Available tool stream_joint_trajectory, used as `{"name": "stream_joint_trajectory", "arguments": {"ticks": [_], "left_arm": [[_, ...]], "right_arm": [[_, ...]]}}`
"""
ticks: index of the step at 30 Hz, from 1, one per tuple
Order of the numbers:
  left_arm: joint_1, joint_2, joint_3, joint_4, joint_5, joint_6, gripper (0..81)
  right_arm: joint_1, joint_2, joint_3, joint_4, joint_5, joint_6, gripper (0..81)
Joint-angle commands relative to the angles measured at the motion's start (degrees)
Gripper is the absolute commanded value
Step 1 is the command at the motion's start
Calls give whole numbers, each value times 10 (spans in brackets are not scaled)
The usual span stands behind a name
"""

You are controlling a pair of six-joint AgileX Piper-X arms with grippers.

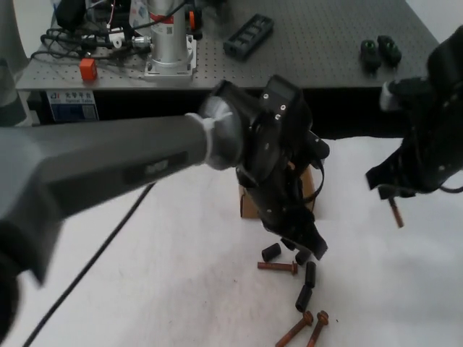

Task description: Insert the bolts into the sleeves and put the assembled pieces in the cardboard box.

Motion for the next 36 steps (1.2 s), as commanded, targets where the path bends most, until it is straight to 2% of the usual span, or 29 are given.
{"name": "stream_joint_trajectory", "arguments": {"ticks": [1,7,12,14,18,21,25,36], "left_arm": [[15,57,-83,52,-39,43,314],[41,110,-150,121,-57,122,314],[51,124,-160,147,-45,163,314],[50,127,-160,150,-21,178,314],[50,133,-160,143,20,186,314],[50,142,-160,149,15,192,305],[48,155,-160,160,12,206,250],[48,167,-162,141,-1,206,233]], "right_arm": [[-21,-46,-3,24,-18,3,4],[-20,-51,-2,31,-37,3,4],[-20,-51,-2,38,-38,3,4],[-20,-51,-2,38,-38,3,4],[-20,-51,-2,39,-38,3,4],[-20,-51,-2,41,-38,3,4],[-20,-51,-2,44,-38,3,4],[-20,-51,-2,49,-38,3,4]]}}
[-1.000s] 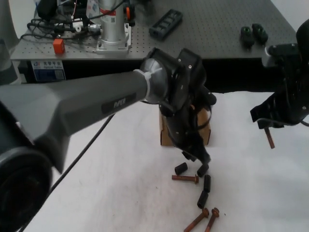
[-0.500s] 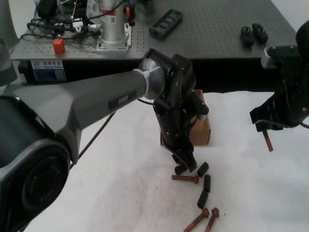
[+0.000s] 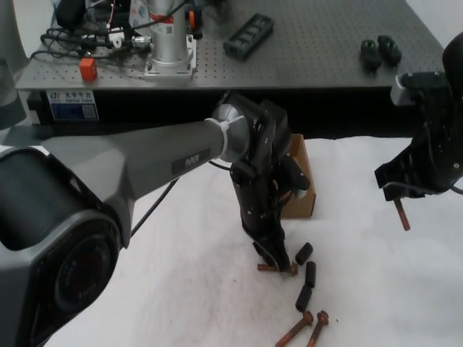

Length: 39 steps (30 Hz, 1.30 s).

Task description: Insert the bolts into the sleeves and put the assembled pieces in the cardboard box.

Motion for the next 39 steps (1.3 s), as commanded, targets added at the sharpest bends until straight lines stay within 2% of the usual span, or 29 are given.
{"name": "stream_joint_trajectory", "arguments": {"ticks": [1,4,6,7,15,18,20,26,32,36,39], "left_arm": [[-3,6,-7,-13,-3,3,219],[-3,6,-7,-19,-3,0,115],[-3,6,-7,-19,-3,0,10],[-3,6,-8,-21,-3,-4,3],[10,-45,-29,-10,-3,-95,7],[33,-107,14,-68,3,-162,7],[51,-150,66,-124,32,-214,7],[64,-282,283,-334,133,-258,7],[64,-387,464,-592,286,-287,7],[64,-416,520,-720,291,-341,7],[64,-425,530,-752,291,-364,7]], "right_arm": [[-3,-6,-2,0,-8,2,4],[-3,-6,-2,1,-8,2,4],[-3,-6,-2,-1,-11,2,4],[-3,-6,-2,-3,-19,2,4],[-3,-6,-2,-79,-161,81,4],[4,-6,0,-114,-227,127,4],[16,-11,14,-156,-262,162,4],[77,-46,100,-416,-271,310,1],[132,-53,166,-713,-260,457,1],[151,-53,177,-765,-260,480,1],[153,-53,177,-762,-260,480,1]]}}
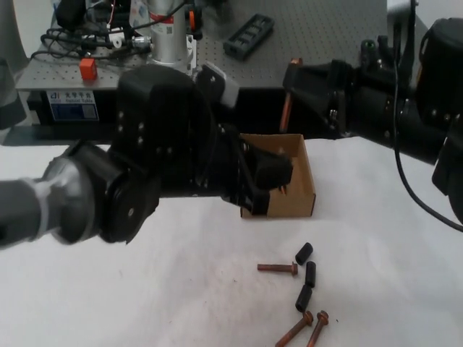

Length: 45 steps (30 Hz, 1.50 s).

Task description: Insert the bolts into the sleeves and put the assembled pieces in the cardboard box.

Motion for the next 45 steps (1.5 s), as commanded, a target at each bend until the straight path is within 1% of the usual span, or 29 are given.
{"name": "stream_joint_trajectory", "arguments": {"ticks": [1,14,22,29,37,41,42,43,45], "left_arm": [[0,-7,0,-15,9,-6,7],[0,-6,0,-30,-51,-33,7],[0,-6,0,-43,-55,-37,7],[0,-6,0,-67,-66,-46,7],[0,-6,3,-71,-66,-46,7],[0,-6,3,-71,-69,-46,7],[0,-6,3,-71,-72,-46,7],[0,-6,3,-71,-73,-46,7],[0,-6,3,-71,-88,-46,7]], "right_arm": [[1,-9,-1,-17,1,7,1],[0,-9,-1,-17,-1,1,1],[0,-9,-1,-13,-5,0,1],[0,-9,-1,14,-11,-24,1],[1,-9,-1,14,-13,-24,1],[1,-9,-1,14,-28,-24,0],[1,-9,-1,14,-31,-24,12],[1,-9,-1,14,-32,-24,42],[1,-9,-1,14,-43,-30,145]]}}
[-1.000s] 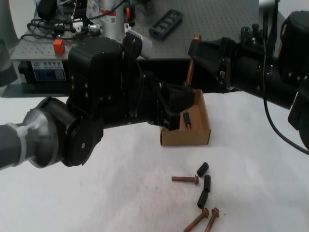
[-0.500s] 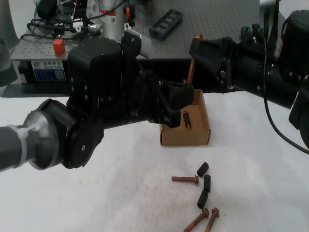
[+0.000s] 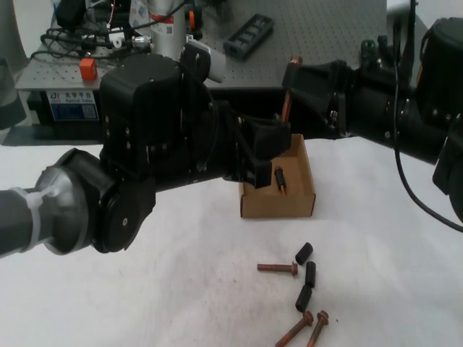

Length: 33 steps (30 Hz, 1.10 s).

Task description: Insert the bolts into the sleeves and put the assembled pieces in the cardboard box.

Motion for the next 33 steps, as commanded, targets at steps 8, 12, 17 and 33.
{"name": "stream_joint_trajectory", "arguments": {"ticks": [8,12,17,33], "left_arm": [[0,-6,-3,-52,-83,29,7],[0,3,-22,-63,-172,16,7],[0,88,-172,77,-204,-11,7],[0,521,-792,642,-286,79,7]], "right_arm": [[-17,-19,-1,2,-39,-10,427],[-64,-51,-1,45,-50,-10,427],[-125,-94,-1,104,-50,-10,427],[-154,-115,-1,322,-32,-102,393]]}}
